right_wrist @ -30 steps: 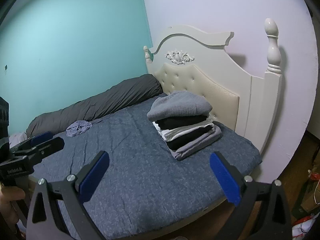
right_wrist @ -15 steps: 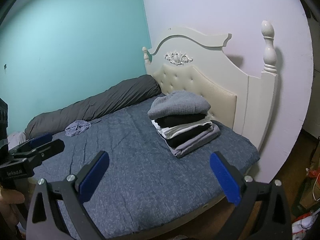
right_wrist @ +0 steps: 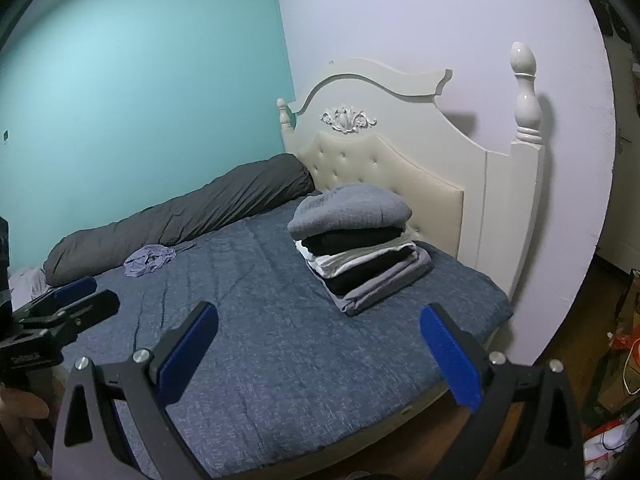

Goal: Fold clothes

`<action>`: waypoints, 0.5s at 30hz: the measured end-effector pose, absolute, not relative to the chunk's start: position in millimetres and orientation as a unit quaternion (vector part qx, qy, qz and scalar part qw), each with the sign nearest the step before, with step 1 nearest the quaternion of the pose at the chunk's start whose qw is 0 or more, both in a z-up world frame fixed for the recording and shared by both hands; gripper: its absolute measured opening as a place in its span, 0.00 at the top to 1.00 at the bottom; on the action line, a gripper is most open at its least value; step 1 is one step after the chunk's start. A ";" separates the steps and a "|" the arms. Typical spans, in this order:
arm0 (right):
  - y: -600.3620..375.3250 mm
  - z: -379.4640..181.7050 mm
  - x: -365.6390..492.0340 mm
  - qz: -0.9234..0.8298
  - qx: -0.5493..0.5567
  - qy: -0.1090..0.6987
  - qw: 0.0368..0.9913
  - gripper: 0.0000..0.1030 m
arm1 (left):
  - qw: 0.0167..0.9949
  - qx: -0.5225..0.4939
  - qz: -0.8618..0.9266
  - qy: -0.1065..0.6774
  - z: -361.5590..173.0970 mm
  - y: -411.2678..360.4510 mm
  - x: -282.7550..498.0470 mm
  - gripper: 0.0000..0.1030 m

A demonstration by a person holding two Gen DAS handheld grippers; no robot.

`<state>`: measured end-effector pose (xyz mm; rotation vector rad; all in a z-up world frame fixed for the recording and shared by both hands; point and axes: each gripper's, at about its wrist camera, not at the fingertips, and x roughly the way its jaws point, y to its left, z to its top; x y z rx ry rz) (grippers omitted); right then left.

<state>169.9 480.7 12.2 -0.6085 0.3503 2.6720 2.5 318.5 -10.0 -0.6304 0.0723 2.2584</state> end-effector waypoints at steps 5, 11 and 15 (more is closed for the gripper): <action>479.3 9.8 170.6 0.949 -0.219 0.119 0.195 0.01 | 0.390 -0.248 0.886 0.028 -11.0 317.5 3.4 0.00; 478.9 6.0 168.5 0.947 -0.223 0.119 0.201 0.01 | 0.394 -0.253 0.883 0.028 -13.2 316.2 3.6 0.00; 477.4 4.7 167.4 0.946 -0.224 0.114 0.206 0.00 | 0.394 -0.256 0.882 0.028 -15.0 314.9 3.6 0.00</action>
